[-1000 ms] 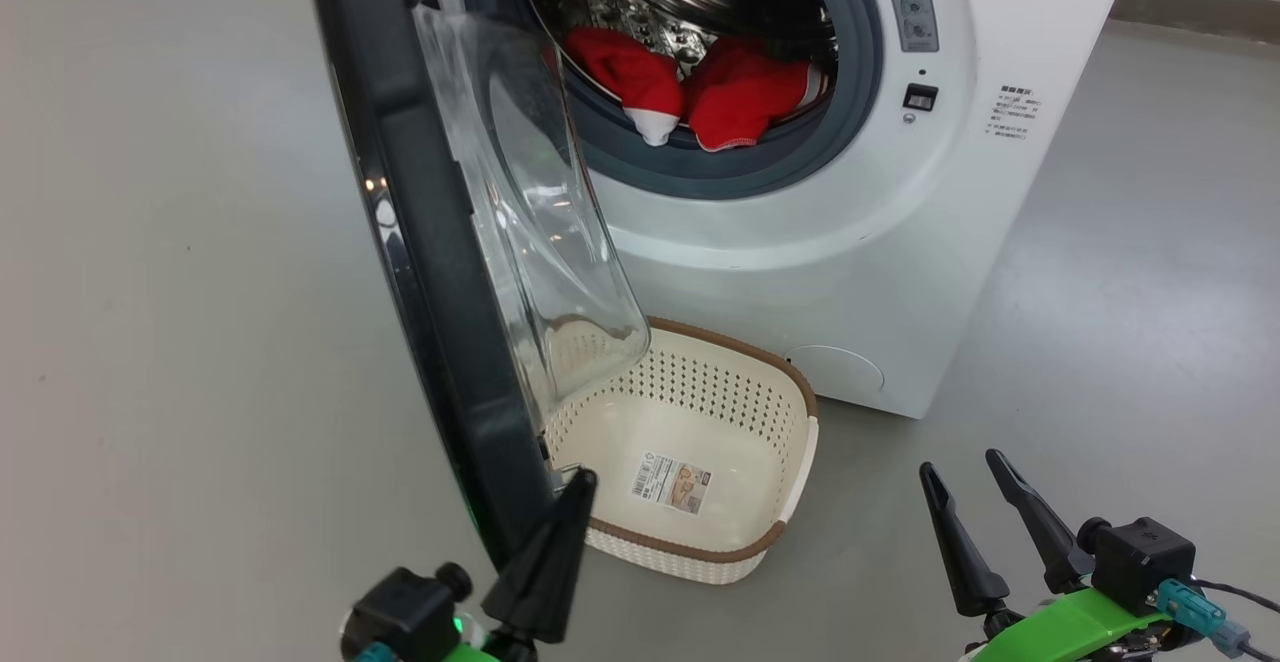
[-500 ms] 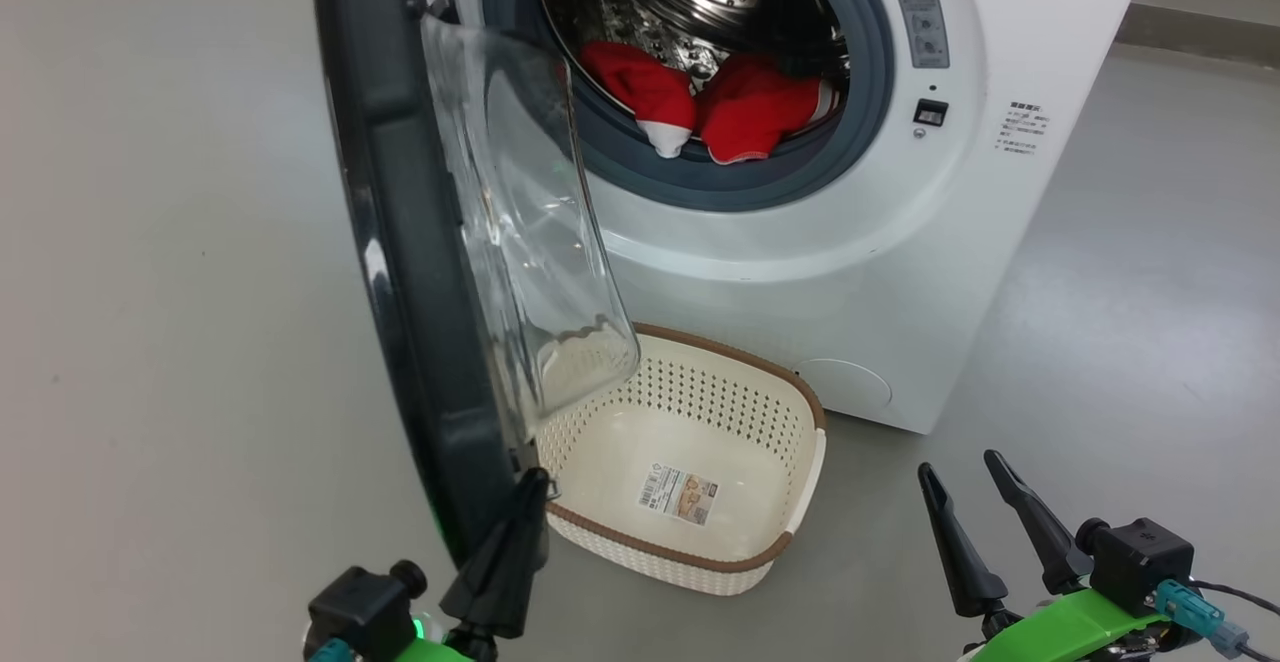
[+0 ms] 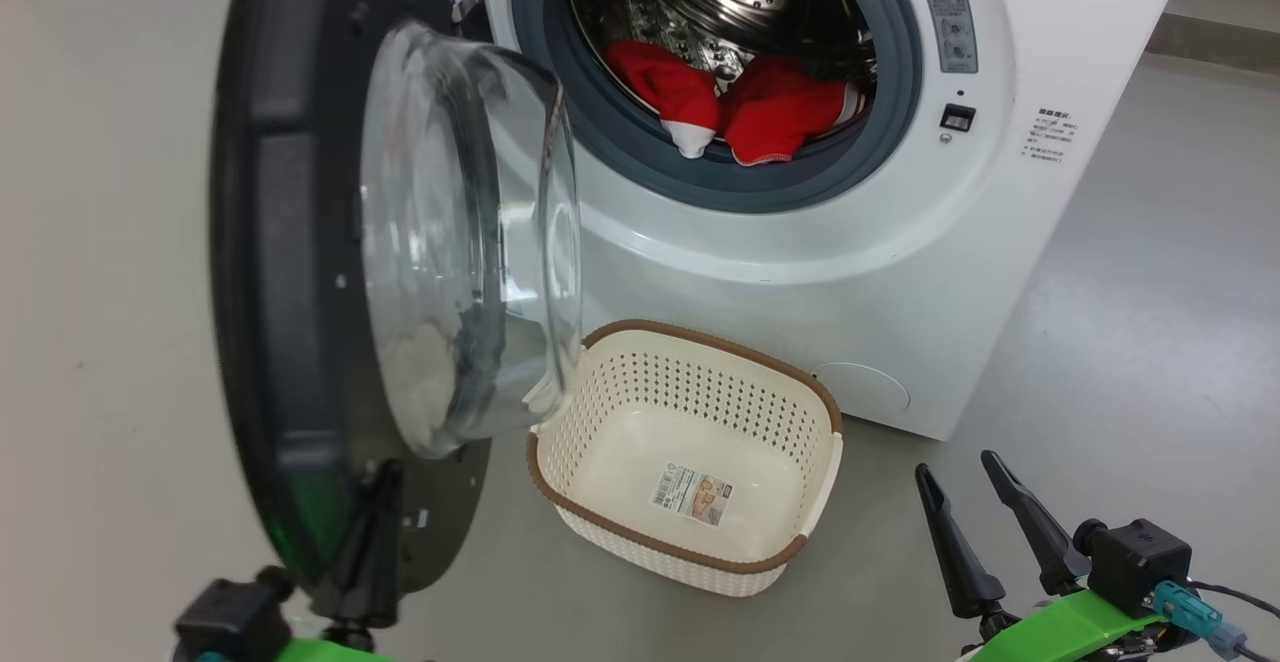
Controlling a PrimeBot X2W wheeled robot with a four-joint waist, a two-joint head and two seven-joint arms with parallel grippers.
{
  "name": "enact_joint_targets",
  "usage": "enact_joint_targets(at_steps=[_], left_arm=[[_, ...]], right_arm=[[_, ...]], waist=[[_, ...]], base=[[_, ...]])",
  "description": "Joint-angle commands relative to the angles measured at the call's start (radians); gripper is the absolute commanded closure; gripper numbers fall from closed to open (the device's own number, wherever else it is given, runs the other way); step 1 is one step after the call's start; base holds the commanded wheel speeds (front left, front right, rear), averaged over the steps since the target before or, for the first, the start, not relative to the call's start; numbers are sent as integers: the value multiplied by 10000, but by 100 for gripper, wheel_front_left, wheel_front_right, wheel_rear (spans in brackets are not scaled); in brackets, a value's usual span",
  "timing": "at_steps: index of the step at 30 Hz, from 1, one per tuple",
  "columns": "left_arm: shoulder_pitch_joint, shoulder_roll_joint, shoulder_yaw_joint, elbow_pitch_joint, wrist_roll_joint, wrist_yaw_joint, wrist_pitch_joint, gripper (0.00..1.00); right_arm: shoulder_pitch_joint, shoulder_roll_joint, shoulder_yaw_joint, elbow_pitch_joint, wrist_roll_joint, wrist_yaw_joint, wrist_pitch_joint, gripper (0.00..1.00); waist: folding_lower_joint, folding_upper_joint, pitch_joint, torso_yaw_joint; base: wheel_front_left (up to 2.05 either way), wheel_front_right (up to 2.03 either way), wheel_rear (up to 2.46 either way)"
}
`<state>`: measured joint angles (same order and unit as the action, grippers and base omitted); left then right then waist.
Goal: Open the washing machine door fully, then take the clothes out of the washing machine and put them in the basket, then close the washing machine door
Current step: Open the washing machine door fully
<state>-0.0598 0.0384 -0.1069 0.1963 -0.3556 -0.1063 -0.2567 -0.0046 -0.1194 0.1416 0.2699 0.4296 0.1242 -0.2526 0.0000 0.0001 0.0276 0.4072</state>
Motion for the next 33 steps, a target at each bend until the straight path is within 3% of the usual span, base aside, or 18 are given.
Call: enact_joint_targets(at_steps=[1,19,33], left_arm=[[-161,118,774,-252,164,14,-51,100],[-1139,236,4133,146,1006,-87,-51,100],[-2901,974,6226,1628,1400,-127,-51,100]], right_arm=[[-123,-36,232,-277,-57,65,-91,0],[-370,-249,193,-395,-137,65,-91,0],[-798,-441,260,-474,-210,65,-91,0]], waist=[[0,-1,12,-8],[0,-1,629,-152],[0,-1,1371,-298]], base=[[0,0,0],[0,0,0],[0,0,0]])
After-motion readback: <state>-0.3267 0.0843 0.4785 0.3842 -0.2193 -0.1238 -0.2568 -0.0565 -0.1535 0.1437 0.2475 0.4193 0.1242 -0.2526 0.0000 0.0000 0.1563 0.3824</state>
